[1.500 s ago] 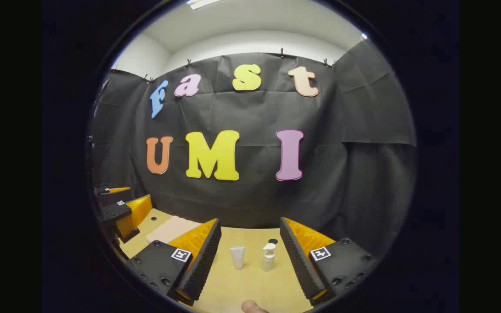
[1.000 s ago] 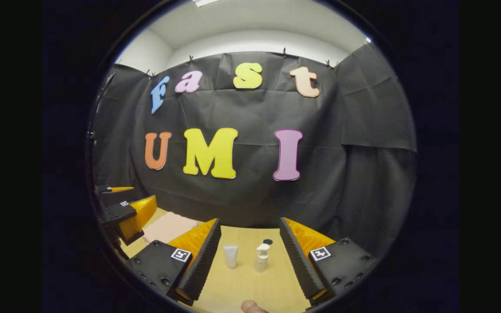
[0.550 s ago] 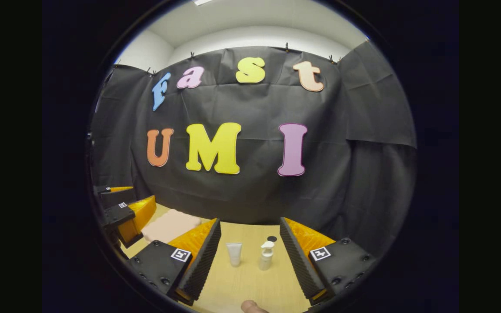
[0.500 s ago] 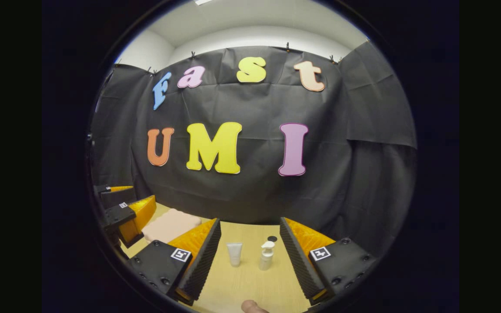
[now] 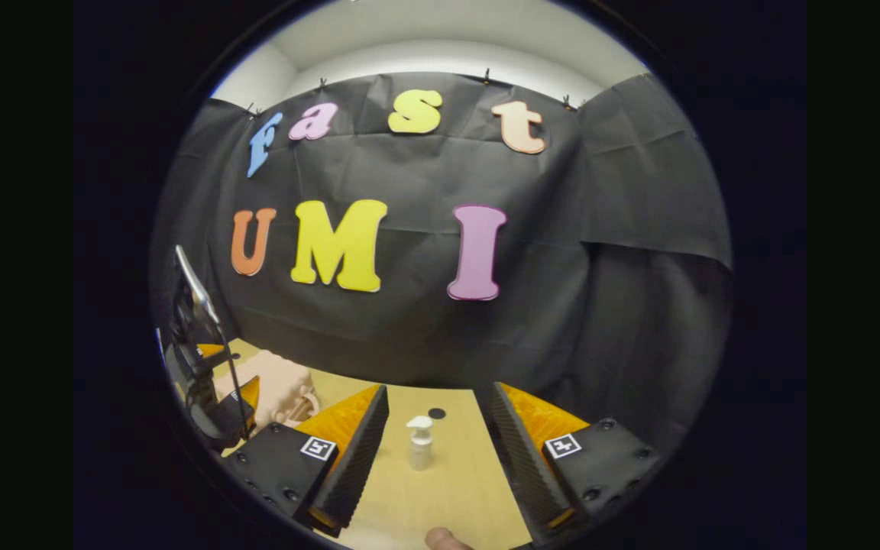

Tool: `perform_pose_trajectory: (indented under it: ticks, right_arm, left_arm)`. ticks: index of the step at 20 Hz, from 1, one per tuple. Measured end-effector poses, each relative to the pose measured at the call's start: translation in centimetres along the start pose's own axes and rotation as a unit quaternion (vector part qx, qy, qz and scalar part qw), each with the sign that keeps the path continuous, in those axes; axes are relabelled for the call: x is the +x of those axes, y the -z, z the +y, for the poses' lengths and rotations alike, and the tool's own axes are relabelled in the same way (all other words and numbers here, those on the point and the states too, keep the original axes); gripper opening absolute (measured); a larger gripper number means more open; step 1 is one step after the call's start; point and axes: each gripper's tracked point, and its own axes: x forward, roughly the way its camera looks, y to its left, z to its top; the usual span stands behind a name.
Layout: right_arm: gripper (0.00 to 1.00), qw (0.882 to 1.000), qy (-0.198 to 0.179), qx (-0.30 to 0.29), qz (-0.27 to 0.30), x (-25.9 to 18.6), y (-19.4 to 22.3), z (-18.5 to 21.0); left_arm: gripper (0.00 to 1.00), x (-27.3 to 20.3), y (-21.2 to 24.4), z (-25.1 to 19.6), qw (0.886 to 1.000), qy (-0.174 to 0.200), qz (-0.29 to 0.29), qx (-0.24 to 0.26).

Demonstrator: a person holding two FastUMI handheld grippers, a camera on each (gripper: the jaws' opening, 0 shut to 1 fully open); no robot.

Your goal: First open the suitcase, pack the skin care products into it, and then close the suitcase.

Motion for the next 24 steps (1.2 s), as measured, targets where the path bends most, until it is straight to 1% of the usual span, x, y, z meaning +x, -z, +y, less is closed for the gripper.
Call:
perform_pose_trajectory:
  ticks: [2,4,6,8,11,14,16,17,18,19,21,22,23,24]
  right_arm:
    - [0.80,1.000,0.010,0.004,0.008,0.1,1.0,-1.5]
    - [0.80,1.000,0.014,0.006,0.020,0.5,2.2,-2.6]
    - [0.80,0.999,0.014,0.009,0.030,0.9,3.4,-3.6]
    - [0.80,0.999,0.012,0.015,0.039,1.4,4.5,-4.5]
    - [0.81,0.998,0.006,0.025,0.052,2.4,6.1,-5.7]
    - [0.80,0.997,-0.001,0.030,0.065,3.3,8.0,-7.1]
    - [0.80,0.996,-0.008,0.035,0.079,3.8,9.2,-7.7]
    - [0.80,0.996,-0.013,0.036,0.084,3.9,9.6,-7.8]
    - [0.81,0.996,-0.015,0.034,0.083,4.0,9.7,-7.9]
    - [0.81,0.996,-0.016,0.027,0.080,4.0,9.6,-8.0]
    - [0.80,0.997,-0.020,0.013,0.077,3.7,9.7,-7.8]
    - [0.80,0.997,-0.023,0.010,0.079,3.5,10.0,-7.6]
    - [0.81,0.996,-0.027,0.010,0.082,3.3,10.1,-7.2]
    - [0.81,0.996,-0.028,0.007,0.084,3.2,10.2,-6.9]
  left_arm:
    - [0.99,1.2,1.4,-0.9,0.999,-0.002,0.007,0.047]
    - [0.99,2.5,2.7,-1.7,0.995,-0.004,0.013,0.104]
    - [0.98,3.5,4.6,-2.8,0.987,-0.002,0.027,0.161]
    - [0.97,4.5,5.8,-3.8,0.976,0.001,0.033,0.217]
    - [0.97,5.4,7.3,-5.9,0.949,0.005,0.033,0.313]
    - [0.97,7.4,8.8,-6.3,0.918,0.002,0.046,0.395]
    - [0.96,8.6,10.0,-5.6,0.890,-0.015,0.070,0.450]
    - [0.96,9.0,10.1,-5.6,0.881,-0.020,0.071,0.467]
    - [0.91,9.5,10.5,-6.0,0.876,-0.018,0.069,0.478]
    - [0.89,10.1,10.5,-6.1,0.866,-0.019,0.069,0.495]
    - [0.81,10.6,10.1,-6.3,0.848,-0.019,0.071,0.525]
    - [0.69,10.5,10.3,-6.4,0.846,-0.015,0.074,0.528]
    - [0.67,10.7,10.8,-6.5,0.844,-0.009,0.081,0.531]
    - [0.57,10.9,11.2,-6.5,0.838,-0.005,0.089,0.538]
